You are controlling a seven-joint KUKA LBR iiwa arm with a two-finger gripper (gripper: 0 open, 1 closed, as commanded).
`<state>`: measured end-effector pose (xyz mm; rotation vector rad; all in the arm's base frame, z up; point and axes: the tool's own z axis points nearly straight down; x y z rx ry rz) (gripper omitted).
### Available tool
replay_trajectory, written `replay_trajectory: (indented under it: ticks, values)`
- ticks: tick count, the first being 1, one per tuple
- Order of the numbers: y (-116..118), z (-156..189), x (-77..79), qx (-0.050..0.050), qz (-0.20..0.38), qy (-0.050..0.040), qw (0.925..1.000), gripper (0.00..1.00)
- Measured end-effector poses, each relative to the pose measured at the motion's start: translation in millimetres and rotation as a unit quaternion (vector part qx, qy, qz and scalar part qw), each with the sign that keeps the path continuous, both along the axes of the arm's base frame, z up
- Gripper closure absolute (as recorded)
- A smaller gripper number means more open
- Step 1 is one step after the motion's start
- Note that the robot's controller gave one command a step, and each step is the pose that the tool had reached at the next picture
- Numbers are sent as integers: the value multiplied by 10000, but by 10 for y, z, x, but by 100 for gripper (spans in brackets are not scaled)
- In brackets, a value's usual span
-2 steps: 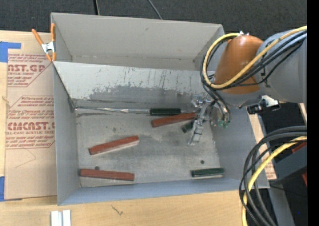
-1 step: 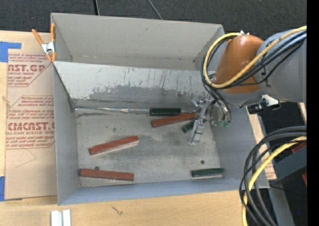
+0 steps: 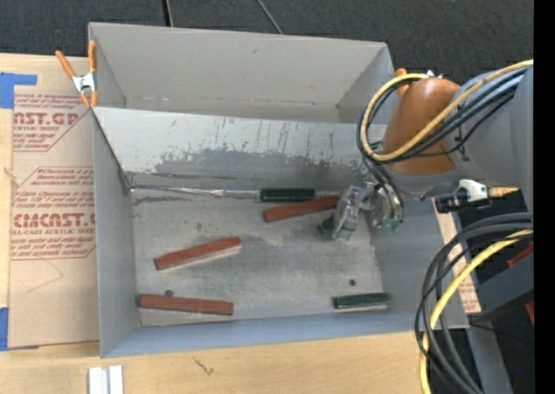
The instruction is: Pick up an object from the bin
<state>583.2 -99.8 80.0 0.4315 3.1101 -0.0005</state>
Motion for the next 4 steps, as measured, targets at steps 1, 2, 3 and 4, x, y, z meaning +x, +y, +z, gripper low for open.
replay_trajectory:
  ticks: [1, 2, 3, 4]
  values:
    - [4, -1, -2, 0, 4, 6, 10000, 0]
    - [2, 2, 1, -3, 1, 1, 10000, 100]
    - [2, 2, 1, -3, 3, 1, 10000, 100]
    - [-5, 1608, 34, 1, -45, -21, 10000, 100]
